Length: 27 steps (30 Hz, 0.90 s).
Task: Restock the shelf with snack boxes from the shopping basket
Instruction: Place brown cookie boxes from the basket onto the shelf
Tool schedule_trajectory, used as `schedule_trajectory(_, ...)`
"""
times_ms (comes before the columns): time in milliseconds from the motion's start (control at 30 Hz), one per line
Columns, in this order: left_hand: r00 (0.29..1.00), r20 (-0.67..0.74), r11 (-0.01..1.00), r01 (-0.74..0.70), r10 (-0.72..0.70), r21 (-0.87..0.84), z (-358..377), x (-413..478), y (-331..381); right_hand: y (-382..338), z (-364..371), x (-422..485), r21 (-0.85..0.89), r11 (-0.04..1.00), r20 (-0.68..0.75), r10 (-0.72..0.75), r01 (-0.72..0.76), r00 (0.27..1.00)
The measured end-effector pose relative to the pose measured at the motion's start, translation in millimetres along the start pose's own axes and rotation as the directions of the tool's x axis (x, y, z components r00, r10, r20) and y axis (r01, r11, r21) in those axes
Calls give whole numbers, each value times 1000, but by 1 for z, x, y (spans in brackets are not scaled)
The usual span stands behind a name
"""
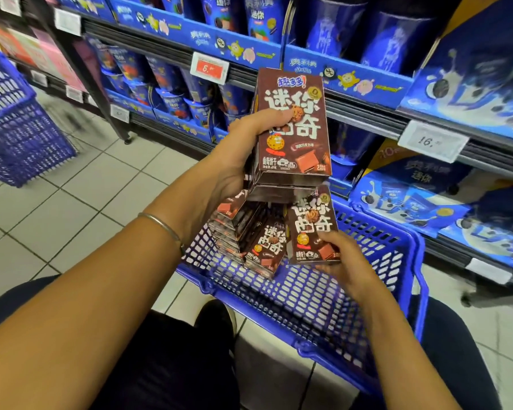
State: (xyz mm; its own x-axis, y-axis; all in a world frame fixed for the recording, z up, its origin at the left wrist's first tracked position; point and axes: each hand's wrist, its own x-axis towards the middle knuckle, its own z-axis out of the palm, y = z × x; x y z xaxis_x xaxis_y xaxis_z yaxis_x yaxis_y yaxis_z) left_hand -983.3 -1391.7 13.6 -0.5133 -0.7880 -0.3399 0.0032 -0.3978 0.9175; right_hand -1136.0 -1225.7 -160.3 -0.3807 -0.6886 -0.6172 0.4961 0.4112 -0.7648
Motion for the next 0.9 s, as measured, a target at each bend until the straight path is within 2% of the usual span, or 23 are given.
schedule_trajectory(100, 992, 116, 990, 59, -44, -127, -3, -6, -2, -37, -4, -20, 217, 955, 16, -208, 199, 978)
schedule_trajectory(167, 991, 122, 992, 72, -59, -105, -1, -8, -5, -60, 2, -27, 231, 929, 36, -305, 289, 952)
schedule_trajectory(233, 987, 141, 993, 86, -75, -74, 2, -8, -9, -78, 13, -31, 159, 925, 42, -355, 345, 934)
schedule_trajectory(433, 979, 180, 994, 108, -101, -30, -2, -12, -6, -99, 21, -34, 1, 933, 55, -359, 360, 932)
schedule_trajectory(600, 975, 193, 992, 122, -112, -40, 1, -8, -17, -102, 8, -34, -38, 943, 88, -326, 330, 941)
schedule_trajectory(667, 975, 197, 991, 120, -106, -62, 2, -7, -16, -100, 4, -34, 99, 947, 55, -313, 307, 948)
schedule_trajectory(733, 972, 217, 992, 106, -88, -75, 4, -5, -16, -96, 3, -36, 346, 907, 18, -263, 241, 965)
schedule_trajectory(800, 970, 227, 992, 103, -84, -72, 6, -4, -14, -92, 5, -37, 487, 856, 77, -240, 174, 968)
schedule_trajectory(900, 970, 218, 988, 128, -105, -91, 3, -2, -13, -90, 12, -40, 560, 820, 197, -269, 117, 943)
